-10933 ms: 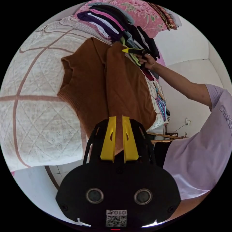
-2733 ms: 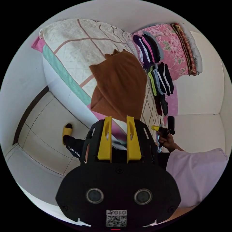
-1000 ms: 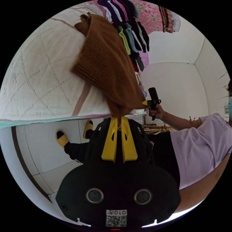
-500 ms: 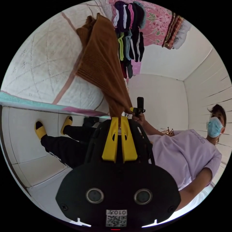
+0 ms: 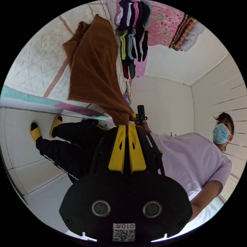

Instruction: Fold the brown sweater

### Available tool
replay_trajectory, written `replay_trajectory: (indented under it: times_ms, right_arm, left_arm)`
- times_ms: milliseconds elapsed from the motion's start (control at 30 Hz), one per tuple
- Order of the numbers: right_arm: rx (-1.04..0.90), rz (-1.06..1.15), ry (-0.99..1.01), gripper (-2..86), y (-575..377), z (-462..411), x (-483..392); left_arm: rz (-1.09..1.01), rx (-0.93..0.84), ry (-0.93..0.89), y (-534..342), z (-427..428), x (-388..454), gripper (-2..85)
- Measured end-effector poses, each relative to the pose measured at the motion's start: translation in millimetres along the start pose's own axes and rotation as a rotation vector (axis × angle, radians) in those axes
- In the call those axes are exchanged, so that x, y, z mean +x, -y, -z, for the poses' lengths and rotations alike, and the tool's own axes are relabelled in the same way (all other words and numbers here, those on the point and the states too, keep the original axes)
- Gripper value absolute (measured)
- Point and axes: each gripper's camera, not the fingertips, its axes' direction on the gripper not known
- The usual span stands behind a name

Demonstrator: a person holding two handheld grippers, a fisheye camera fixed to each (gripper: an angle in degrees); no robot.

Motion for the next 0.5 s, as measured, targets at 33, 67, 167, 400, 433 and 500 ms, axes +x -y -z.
replay_trajectory:
  times_ms: [33, 67, 167, 400, 433, 500]
  right_arm:
    - [-0.020, 0.015, -0.020, 4.2, 7.5, 5.8, -11.0]
    - [-0.039, 0.029, -0.032, 4.2, 15.1, 12.8, -21.2]
    - [-0.075, 0.055, -0.015, 4.2, 37.6, 36.3, -45.2]
    - [-0.111, 0.192, 0.028, 4.3, 118.2, 99.3, -116.0]
    - [-0.110, 0.202, 0.012, 4.3, 139.9, 110.3, -127.3]
    - [-0.102, 0.203, -0.010, 4.4, 175.4, 124.2, -140.1]
  left_arm:
    - [-0.007, 0.012, 0.005, 11.3, -0.7, 10.0, 0.3]
    - [-0.015, 0.028, 0.008, 23.2, -1.0, 21.0, 0.4]
    - [-0.033, 0.076, 0.011, 54.5, -1.0, 54.0, 0.4]
    - [-0.105, 0.213, 0.003, 144.6, 9.4, 139.7, 0.5]
    - [-0.097, 0.229, 0.000, 168.6, 12.8, 149.1, 0.6]
    - [-0.073, 0.251, -0.005, 209.4, 18.3, 157.3, 0.6]
